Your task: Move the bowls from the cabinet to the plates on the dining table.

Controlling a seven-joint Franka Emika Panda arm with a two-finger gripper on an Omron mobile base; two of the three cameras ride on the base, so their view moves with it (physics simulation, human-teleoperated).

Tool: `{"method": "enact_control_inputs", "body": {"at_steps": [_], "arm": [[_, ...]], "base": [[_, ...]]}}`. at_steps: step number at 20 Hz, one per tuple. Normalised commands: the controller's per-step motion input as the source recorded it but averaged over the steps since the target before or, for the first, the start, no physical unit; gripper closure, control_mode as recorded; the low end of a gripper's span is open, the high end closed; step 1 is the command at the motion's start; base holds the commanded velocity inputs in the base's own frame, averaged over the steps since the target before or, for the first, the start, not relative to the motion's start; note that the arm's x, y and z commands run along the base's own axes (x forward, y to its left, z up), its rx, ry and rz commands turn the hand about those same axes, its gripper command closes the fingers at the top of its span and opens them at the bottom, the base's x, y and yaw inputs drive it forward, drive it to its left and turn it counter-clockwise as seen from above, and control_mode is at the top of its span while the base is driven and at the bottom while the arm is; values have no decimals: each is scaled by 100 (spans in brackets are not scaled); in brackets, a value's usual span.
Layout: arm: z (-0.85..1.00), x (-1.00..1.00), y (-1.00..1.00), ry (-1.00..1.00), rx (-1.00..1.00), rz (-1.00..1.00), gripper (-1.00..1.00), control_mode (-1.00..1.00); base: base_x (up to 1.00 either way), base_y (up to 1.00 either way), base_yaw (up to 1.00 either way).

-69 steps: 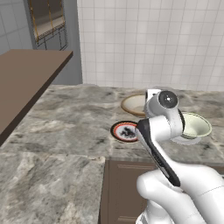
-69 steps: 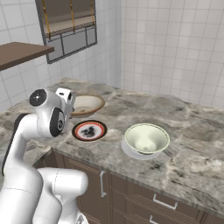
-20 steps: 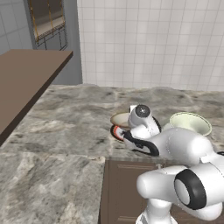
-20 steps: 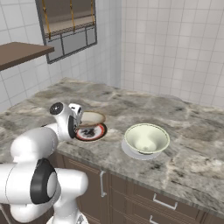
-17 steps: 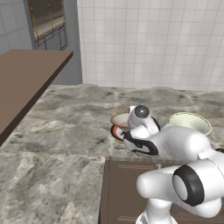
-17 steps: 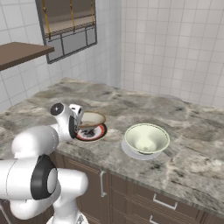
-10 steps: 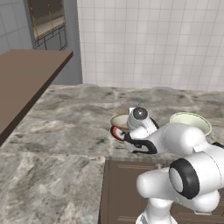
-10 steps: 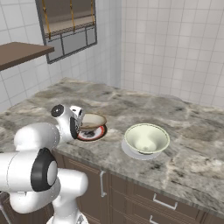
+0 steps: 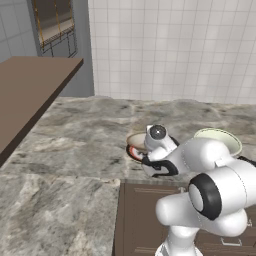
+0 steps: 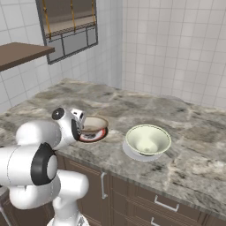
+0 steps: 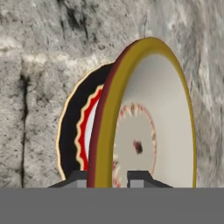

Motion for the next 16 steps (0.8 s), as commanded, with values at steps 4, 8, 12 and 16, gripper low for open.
{"method": "enact_control_inputs", "body": {"at_steps": [4,8,12,16], "arm": [[-15,4,0,0,0,-3,100,-100],[-16,7,0,0,0,-3,100,-100],[-16,8,0,0,0,-2,100,-100],[-17,8,0,0,0,-2,100,-100]], "base": [[0,0,0],[0,0,0],[0,0,0],[0,0,0]]}}
